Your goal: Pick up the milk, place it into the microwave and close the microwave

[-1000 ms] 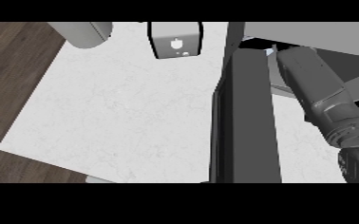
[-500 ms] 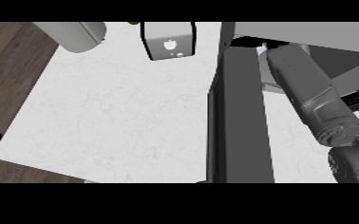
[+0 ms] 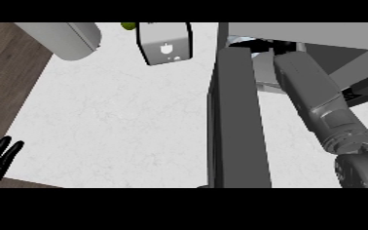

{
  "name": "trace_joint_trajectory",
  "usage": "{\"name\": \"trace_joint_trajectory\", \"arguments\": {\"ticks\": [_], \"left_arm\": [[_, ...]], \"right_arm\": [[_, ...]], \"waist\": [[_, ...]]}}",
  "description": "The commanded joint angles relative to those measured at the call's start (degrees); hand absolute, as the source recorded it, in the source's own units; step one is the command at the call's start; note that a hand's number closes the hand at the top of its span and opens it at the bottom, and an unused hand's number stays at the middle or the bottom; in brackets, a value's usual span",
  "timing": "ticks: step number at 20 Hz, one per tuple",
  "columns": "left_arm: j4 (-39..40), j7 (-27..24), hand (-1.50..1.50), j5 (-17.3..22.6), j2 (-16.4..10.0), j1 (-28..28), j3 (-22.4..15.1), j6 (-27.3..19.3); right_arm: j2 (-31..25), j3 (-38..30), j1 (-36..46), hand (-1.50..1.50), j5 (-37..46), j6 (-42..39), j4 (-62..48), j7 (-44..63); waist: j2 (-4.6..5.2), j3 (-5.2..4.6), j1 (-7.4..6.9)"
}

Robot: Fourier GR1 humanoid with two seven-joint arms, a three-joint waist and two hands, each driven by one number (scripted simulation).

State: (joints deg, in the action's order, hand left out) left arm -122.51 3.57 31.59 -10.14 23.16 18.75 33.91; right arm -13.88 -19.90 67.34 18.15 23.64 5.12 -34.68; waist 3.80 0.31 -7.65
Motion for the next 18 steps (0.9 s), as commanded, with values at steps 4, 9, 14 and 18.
{"name": "trace_joint_trajectory", "arguments": {"ticks": [4, 9, 14, 18], "left_arm": [[0.7, -2.1, -1.50, -4.1, 3.2, 1.4, -5.2, 3.8], [3.3, -3.4, -1.50, -7.8, 5.5, 1.5, -10.0, 6.9], [5.7, -2.3, -1.50, -9.9, 4.2, 0.9, -14.5, 11.2], [9.1, -4.7, -1.50, -17.1, 6.2, -2.7, -15.5, 10.8]], "right_arm": [[-1.8, -1.8, -3.6, -1.50, -1.9, -6.3, 0.8, -4.1], [-2.0, -3.8, -5.6, -1.50, -4.6, -19.7, 0.4, -6.3], [0.8, -5.9, -10.0, -1.50, -7.4, -26.8, 0.5, -10.6], [2.1, -6.7, -14.5, -1.50, -9.0, -34.4, 1.0, -13.8]], "waist": [[-1.43, -0.12, 2.09], [-2.12, -0.14, 3.82], [-2.49, -0.14, 4.92], [-3.09, -0.21, 6.31]]}}
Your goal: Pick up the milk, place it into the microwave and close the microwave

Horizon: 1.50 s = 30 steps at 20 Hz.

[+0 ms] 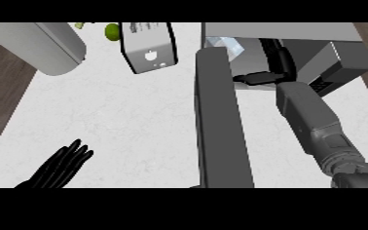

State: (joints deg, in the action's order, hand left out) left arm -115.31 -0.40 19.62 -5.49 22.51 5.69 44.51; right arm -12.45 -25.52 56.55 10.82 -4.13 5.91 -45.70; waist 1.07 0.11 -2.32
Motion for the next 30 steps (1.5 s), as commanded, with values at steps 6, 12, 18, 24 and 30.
{"name": "trace_joint_trajectory", "arguments": {"ticks": [6, 12, 18, 24, 30], "left_arm": [[4.0, -4.5, -1.50, -13.8, 3.5, -2.9, -4.4, -0.2], [13.0, -6.8, 1.50, -20.2, 5.4, -12.4, -9.7, -7.7], [19.7, -9.0, 1.50, -24.4, 5.3, -16.7, -9.2, -8.7], [25.5, -9.7, 1.50, -29.2, 3.5, -21.5, -11.7, -9.7], [32.7, -14.5, 1.50, -34.0, 5.5, -24.9, -21.9, -17.4]], "right_arm": [[5.5, 0.9, -11.7, -1.50, -2.0, -10.3, 2.2, -6.0], [4.9, 4.0, -18.9, -1.50, -0.9, -10.0, 6.7, -5.4], [4.0, 6.5, -31.6, -1.50, -0.4, -10.4, 13.9, -8.7], [2.7, 6.7, -43.4, -1.50, -3.4, -14.0, 24.1, -9.6], [-2.1, 6.8, -55.3, -1.50, -8.2, -20.9, 37.9, -8.1]], "waist": [[-1.37, -0.14, 2.65], [-1.77, -0.26, 4.53], [-1.91, -0.34, 5.29], [-1.85, -0.43, 6.30], [-1.57, -0.37, 5.46]]}}
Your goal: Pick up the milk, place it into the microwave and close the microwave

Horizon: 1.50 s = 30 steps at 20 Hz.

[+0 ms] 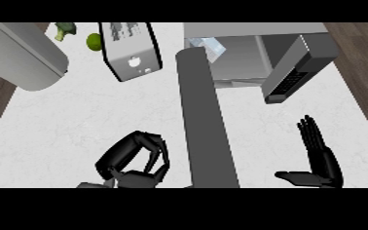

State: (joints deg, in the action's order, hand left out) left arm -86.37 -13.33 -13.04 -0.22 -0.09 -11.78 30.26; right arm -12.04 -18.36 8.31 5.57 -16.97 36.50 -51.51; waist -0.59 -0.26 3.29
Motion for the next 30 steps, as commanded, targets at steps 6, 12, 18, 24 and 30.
{"name": "trace_joint_trajectory", "arguments": {"ticks": [6, 12, 18, 24, 30], "left_arm": [[10.3, -8.0, 1.50, -2.4, 0.2, -4.5, -13.1, -14.2], [16.8, -3.9, 1.50, 4.9, 0.2, -10.4, -26.7, -21.7], [21.2, -2.1, 1.50, 11.7, 0.2, -14.9, -35.9, -32.5], [20.9, 1.1, 1.50, 19.1, 0.2, -21.8, -44.4, -43.8], [21.6, 2.4, 1.50, 25.4, 0.1, -29.5, -46.2, -51.5]], "right_arm": [[-4.4, 0.7, -15.9, -1.50, -9.5, -14.9, 21.7, 2.0], [-4.1, 3.8, -22.6, -1.50, -14.4, -17.8, 33.1, 4.2], [-4.9, 7.6, -27.3, -1.50, -20.7, -21.4, 44.8, 9.2], [-7.3, 9.7, -26.1, -1.50, -26.3, -20.6, 54.7, 17.9], [-8.2, 12.5, -25.0, -1.50, -29.2, -19.0, 61.4, 24.5]], "waist": [[0.22, -0.02, -0.35], [0.52, 0.04, 0.52], [0.69, 0.00, 2.25], [0.94, -0.04, 3.02], [1.48, -0.12, 4.97]]}}
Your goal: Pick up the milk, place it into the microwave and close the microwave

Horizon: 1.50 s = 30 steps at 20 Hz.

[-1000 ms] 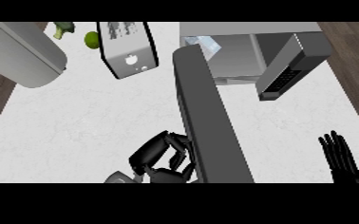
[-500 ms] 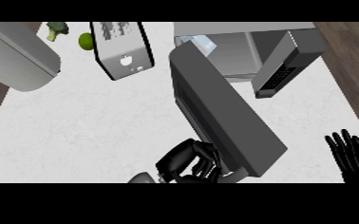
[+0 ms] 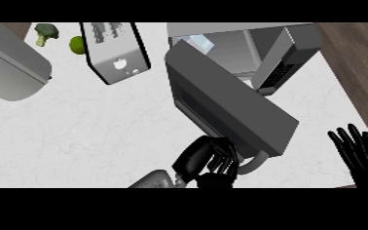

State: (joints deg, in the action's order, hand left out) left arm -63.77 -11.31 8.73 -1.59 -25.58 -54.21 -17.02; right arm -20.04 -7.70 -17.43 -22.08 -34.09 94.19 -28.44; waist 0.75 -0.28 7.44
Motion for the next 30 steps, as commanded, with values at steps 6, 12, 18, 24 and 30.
{"name": "trace_joint_trajectory", "arguments": {"ticks": [6, 12, 18, 24, 30], "left_arm": [[1.2, -0.5, 1.50, 8.9, 1.5, -10.2, -1.2, -11.9], [4.4, -1.0, 1.50, 13.8, 1.6, -16.1, 0.0, -17.3], [8.7, -2.3, 1.50, 18.6, 1.6, -21.9, 2.0, -20.2], [14.0, -4.6, 1.50, 23.9, 1.6, -25.7, 4.5, -18.7], [18.1, -6.7, 1.50, 28.9, 1.6, -29.7, 7.8, -17.8]], "right_arm": [[-2.4, 2.5, 0.8, -1.50, -4.8, -2.7, 8.0, 5.3], [-2.7, 3.4, 0.4, -1.50, -7.6, -1.8, 11.5, 8.6], [-4.7, 2.1, 0.4, -1.50, -11.2, -1.0, 13.1, 11.7], [-5.1, 2.3, 1.6, -1.50, -12.7, 1.5, 16.5, 14.6], [-5.7, 2.0, 2.3, -1.50, -14.0, 1.4, 15.6, 15.4]], "waist": [[0.73, -0.14, 2.87], [1.16, -0.10, 4.60], [1.69, -0.02, 5.87], [2.27, -0.07, 6.17], [2.94, 0.10, 6.86]]}}
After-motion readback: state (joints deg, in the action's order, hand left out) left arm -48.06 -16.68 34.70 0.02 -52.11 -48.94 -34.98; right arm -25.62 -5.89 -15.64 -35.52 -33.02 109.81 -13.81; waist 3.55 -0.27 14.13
